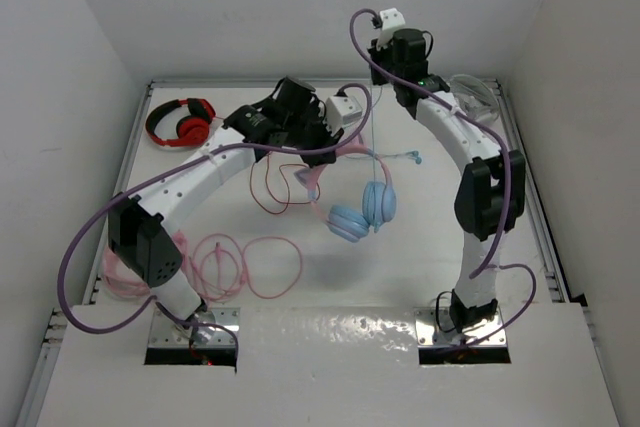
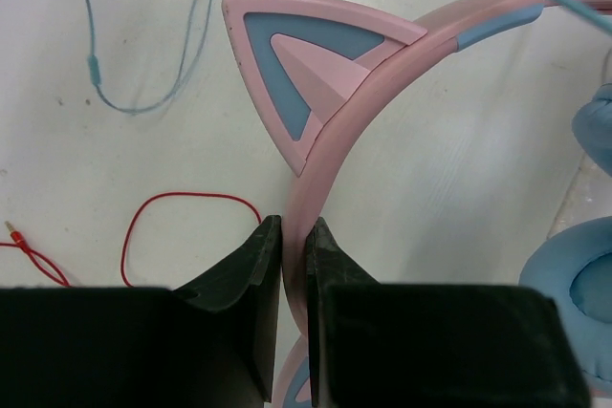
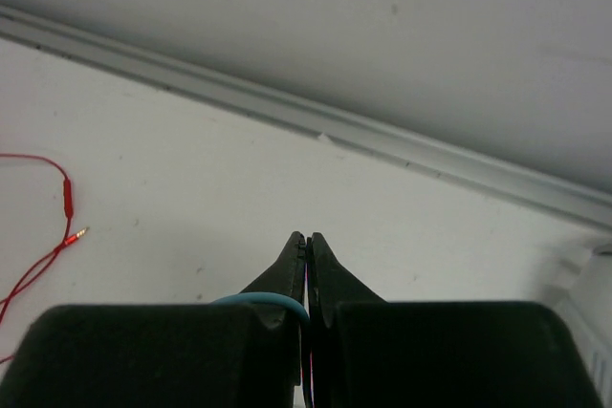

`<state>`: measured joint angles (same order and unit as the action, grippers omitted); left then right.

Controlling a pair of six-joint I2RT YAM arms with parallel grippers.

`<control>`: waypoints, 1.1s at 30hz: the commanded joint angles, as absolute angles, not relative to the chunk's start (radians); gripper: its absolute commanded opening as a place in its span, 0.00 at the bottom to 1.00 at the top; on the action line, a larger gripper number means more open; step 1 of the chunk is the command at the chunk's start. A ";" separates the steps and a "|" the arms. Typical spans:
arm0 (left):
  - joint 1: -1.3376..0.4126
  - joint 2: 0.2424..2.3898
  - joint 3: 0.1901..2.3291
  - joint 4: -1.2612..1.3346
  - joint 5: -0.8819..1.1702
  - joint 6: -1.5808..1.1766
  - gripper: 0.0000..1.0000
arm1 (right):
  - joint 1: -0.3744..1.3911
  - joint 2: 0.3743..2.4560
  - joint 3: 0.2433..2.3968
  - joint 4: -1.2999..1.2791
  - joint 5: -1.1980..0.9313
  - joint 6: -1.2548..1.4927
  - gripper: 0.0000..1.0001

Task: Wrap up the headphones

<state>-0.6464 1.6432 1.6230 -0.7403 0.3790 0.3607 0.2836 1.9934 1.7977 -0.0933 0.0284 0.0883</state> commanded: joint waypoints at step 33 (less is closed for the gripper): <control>-0.368 1.465 1.724 -0.687 0.364 0.040 0.00 | 0.256 2.011 1.445 0.261 -0.077 0.419 0.00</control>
